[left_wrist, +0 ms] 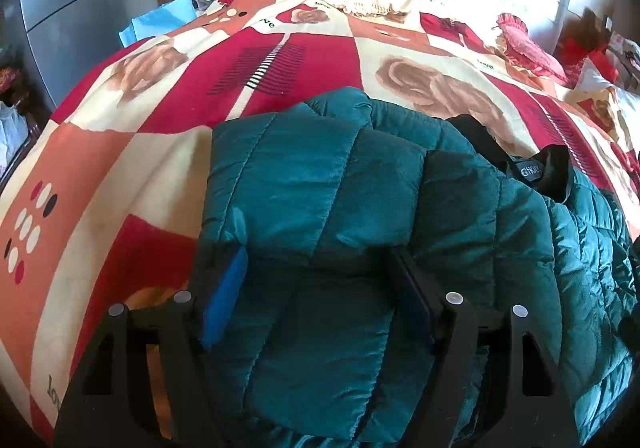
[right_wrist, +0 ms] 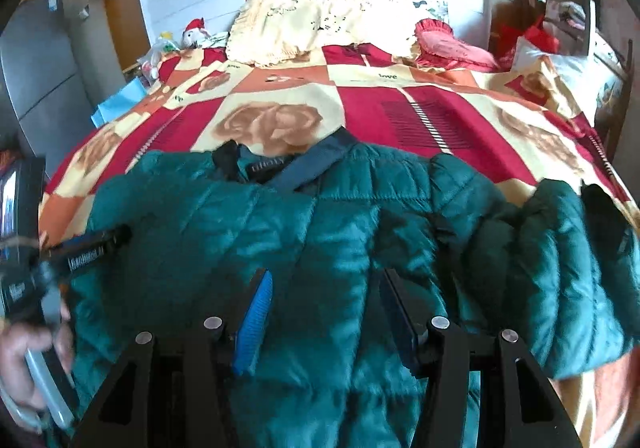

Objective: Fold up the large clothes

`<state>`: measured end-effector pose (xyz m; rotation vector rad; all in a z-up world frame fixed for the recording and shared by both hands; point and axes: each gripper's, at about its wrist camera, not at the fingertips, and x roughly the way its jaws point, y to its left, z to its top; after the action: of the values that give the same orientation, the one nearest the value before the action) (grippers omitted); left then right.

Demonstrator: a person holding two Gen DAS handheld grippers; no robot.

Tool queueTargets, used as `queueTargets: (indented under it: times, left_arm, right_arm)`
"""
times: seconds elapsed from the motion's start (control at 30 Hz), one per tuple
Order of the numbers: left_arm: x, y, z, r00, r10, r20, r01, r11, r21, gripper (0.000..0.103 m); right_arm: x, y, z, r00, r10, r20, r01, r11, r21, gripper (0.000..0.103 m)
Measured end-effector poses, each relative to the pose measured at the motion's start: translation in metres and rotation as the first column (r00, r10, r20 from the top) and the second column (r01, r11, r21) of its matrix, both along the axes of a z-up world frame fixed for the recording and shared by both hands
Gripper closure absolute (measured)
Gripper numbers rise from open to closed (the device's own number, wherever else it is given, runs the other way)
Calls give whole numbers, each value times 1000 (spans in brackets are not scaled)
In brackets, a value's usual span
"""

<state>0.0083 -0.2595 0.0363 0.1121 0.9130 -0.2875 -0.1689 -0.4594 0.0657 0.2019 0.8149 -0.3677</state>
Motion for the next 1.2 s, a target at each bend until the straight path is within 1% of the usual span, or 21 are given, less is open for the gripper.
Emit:
queueTargets:
  times: [0.07, 0.13, 0.2, 0.33, 0.43, 0.53, 0.67, 0.73, 0.8, 0.87, 0.93, 1.0, 1.1, 1.17, 1.2]
  left_arm:
    - [-1, 0, 0, 1000, 1, 5, -1, 1000, 0, 30]
    - [-2, -1, 0, 1000, -1, 10, 1, 1000, 1, 30]
    - [-2, 0, -1, 1000, -1, 16, 1, 1000, -2, 30]
    - [-5, -2, -2, 999, -1, 38, 0, 1000, 8, 29]
    - [-7, 0, -2, 999, -3, 46, 3, 1000, -4, 28]
    - [-10, 2, 0, 999, -6, 53, 7, 1000, -18, 28]
    - [-20, 4, 7, 998, -20, 52, 20, 1000, -2, 28]
    - [-29, 6, 13, 998, -32, 52, 32, 999, 0, 28]
    - [-42, 9, 21, 997, -50, 59, 51, 998, -20, 28]
    - [-55, 13, 28, 996, -64, 61, 68, 996, -59, 28]
    - [-68, 16, 32, 996, -81, 48, 86, 990, -116, 28]
    - [-77, 14, 34, 995, -99, 24, 101, 982, -157, 28]
    - [-88, 7, 34, 993, -121, -12, 117, 975, -187, 28]
    - [-94, 3, 34, 991, -129, -26, 121, 972, -200, 28]
    - [-97, 1, 34, 991, -131, -31, 122, 971, -206, 28]
  right_arm:
    - [0, -4, -11, 999, -17, -31, 17, 1000, -4, 50]
    - [0, -11, -23, 998, -41, -56, 42, 999, 17, 50]
    - [0, -16, -31, 997, -51, -52, 53, 998, 43, 50]
    - [-2, -14, -36, 998, -51, -47, 52, 998, 27, 50]
    - [-3, -13, -35, 998, -52, -45, 54, 998, 42, 50]
    - [-12, -14, -28, 997, -63, -32, 66, 994, 86, 50]
    - [-29, -13, -14, 997, -81, 11, 79, 992, 102, 50]
    - [-34, -12, -9, 996, -82, 16, 80, 991, 104, 50]
    - [-40, -12, -6, 997, -79, 19, 77, 992, 104, 49]
    - [-48, -14, -3, 996, -86, 17, 84, 992, 97, 49]
    - [-58, -19, 1, 995, -101, 25, 98, 990, 99, 49]
    - [-70, -26, 6, 992, -121, 34, 116, 988, 103, 49]
    - [-89, -38, 17, 987, -150, 55, 145, 985, 95, 49]
    - [-103, -49, 24, 981, -181, 67, 177, 982, 65, 49]
    - [-110, -56, 27, 976, -206, 68, 204, 978, 35, 49]
